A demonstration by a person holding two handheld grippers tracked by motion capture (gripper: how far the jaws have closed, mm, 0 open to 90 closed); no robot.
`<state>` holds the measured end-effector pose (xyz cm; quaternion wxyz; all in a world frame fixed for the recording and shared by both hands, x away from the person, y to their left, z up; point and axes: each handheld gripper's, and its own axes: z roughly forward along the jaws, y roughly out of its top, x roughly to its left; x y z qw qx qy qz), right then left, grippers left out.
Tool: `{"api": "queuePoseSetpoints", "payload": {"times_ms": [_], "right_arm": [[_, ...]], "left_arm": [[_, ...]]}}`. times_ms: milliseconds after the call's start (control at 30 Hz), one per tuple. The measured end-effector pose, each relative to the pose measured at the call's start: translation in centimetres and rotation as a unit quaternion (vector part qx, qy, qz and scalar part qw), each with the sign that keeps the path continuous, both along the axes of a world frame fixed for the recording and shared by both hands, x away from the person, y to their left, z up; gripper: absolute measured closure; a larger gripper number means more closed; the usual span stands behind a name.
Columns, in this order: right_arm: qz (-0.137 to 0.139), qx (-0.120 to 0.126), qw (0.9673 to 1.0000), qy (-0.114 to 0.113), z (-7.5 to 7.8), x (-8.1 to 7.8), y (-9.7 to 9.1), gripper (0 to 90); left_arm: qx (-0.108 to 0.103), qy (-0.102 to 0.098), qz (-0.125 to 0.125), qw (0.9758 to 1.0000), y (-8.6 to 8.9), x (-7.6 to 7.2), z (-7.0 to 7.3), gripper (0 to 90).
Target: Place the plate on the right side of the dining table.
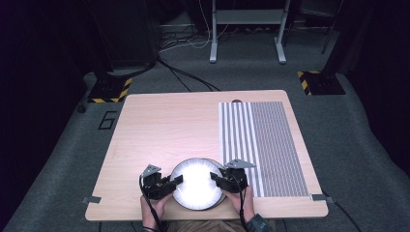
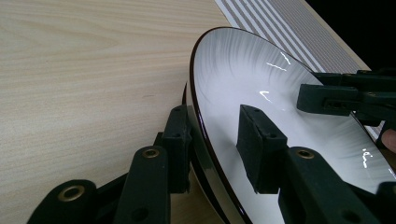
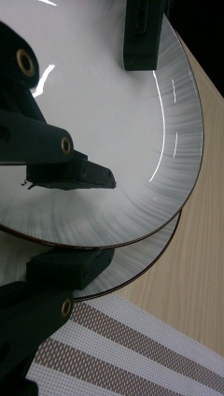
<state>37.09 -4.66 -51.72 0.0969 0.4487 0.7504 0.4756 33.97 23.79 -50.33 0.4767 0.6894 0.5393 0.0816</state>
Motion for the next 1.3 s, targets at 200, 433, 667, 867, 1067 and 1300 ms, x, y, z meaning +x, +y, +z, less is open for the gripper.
{"api": "queuePoseSetpoints", "payload": {"times_ms": [200,433,667,867,1067,1300], "right_arm": [[-0.003,0.018,0.9998,0.004,0.1,-0.1,-0.2,62.0],[-0.007,0.032,0.9995,-0.002,0.5,-0.2,-0.4,62.2],[-0.013,0.051,0.9986,-0.008,0.9,-0.3,-0.9,62.5],[-0.017,0.058,0.9982,0.005,0.5,-0.2,-1.0,62.5],[-0.031,0.08,0.9963,0.003,0.8,-0.1,-1.8,67.2],[-0.038,0.085,0.9957,0.001,1.0,-0.1,-2.4,70.9]], "left_arm": [[0.005,-0.002,0.005,1.0,-0.1,0.0,0.3,64.9],[0.004,-0.014,0.007,0.9999,-0.3,-0.1,0.9,64.9],[0.016,-0.025,0.022,0.9993,-1.1,0.2,1.2,64.8],[0.01,-0.032,0.024,0.9992,-1.1,0.5,1.5,67.6],[0.014,-0.038,0.017,0.999,-1.6,1.2,1.9,71.1],[0.003,-0.038,0.015,0.9992,-1.8,1.4,1.8,74.2]]}}
